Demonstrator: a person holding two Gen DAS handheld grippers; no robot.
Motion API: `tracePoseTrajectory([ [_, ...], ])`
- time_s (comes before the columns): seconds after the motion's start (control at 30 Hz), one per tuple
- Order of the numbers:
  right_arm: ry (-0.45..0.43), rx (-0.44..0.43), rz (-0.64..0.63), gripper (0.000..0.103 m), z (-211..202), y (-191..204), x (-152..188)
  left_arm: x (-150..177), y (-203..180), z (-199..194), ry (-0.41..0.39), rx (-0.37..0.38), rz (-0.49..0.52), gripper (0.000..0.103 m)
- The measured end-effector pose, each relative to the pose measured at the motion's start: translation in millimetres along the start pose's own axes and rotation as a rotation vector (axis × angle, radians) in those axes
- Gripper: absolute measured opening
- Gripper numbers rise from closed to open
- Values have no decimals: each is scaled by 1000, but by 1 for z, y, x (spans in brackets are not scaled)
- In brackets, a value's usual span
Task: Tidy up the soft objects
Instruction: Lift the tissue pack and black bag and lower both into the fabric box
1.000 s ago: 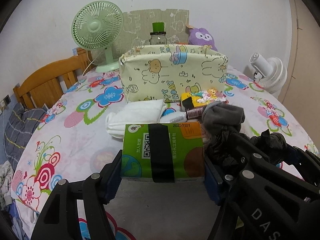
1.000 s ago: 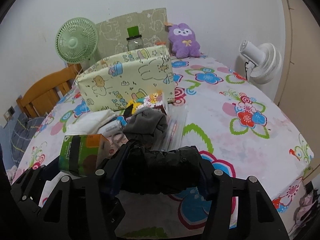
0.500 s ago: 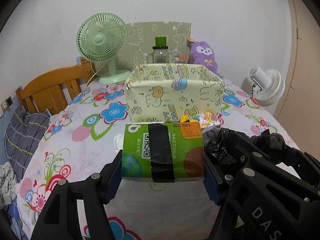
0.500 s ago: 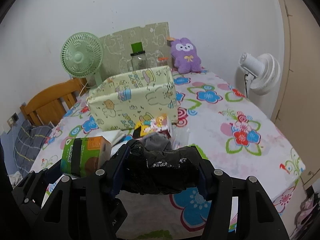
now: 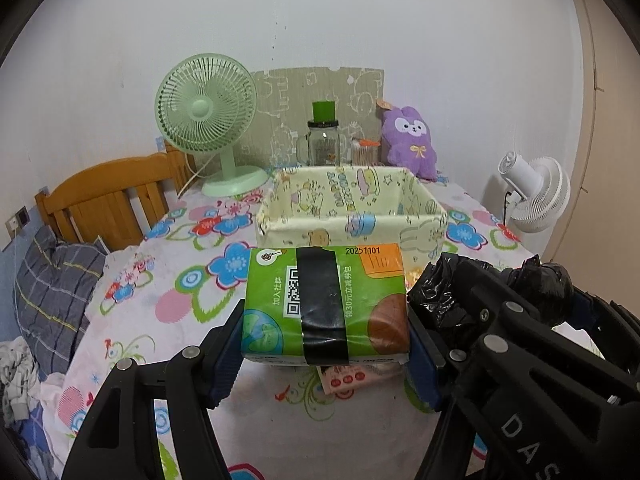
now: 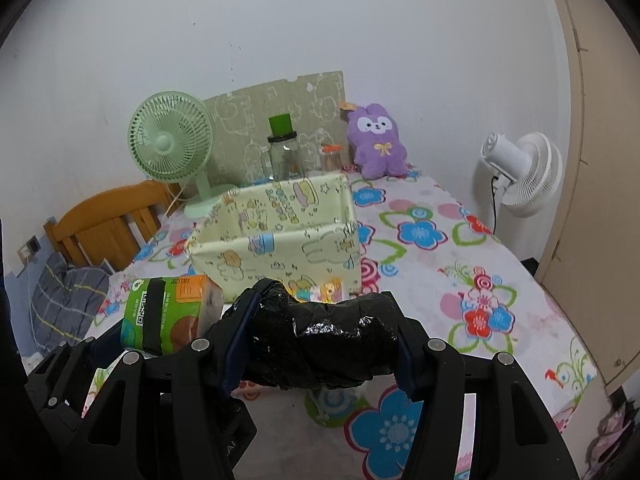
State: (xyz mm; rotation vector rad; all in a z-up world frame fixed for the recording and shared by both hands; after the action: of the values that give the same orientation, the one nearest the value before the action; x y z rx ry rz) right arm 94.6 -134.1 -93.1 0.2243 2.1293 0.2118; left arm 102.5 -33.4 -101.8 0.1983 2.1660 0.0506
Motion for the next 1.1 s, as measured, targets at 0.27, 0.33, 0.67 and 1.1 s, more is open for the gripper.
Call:
tracePoseTrajectory([
  [0.27, -18, -18, -11, 62, 2, 8, -24, -23, 4, -2, -25, -20, -3, 72],
  [0.33, -22, -24, -12, 62, 4, 9, -30, -29, 5, -1, -30, -24, -5, 72],
  [0.67, -49, -22, -12, 62, 12, 11, -58, -60, 4, 9, -60, -17, 2, 72],
  [1.1, -51, -28, -26, 62, 48, 18, -92, -93, 11, 39, -74, -24, 7, 72],
])
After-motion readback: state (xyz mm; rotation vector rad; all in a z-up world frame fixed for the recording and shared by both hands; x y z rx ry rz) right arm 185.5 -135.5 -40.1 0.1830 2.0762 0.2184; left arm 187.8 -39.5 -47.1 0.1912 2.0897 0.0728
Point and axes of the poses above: each gripper's, at about its wrist camera, not at the fingertips, and z roughly the way its jaws point, y to its left, x to its underside, the point moved 10 cm from there along z, roughly the way its jaws point, and after that the axes turned 6 degrees about z, right-handed, at the moved point
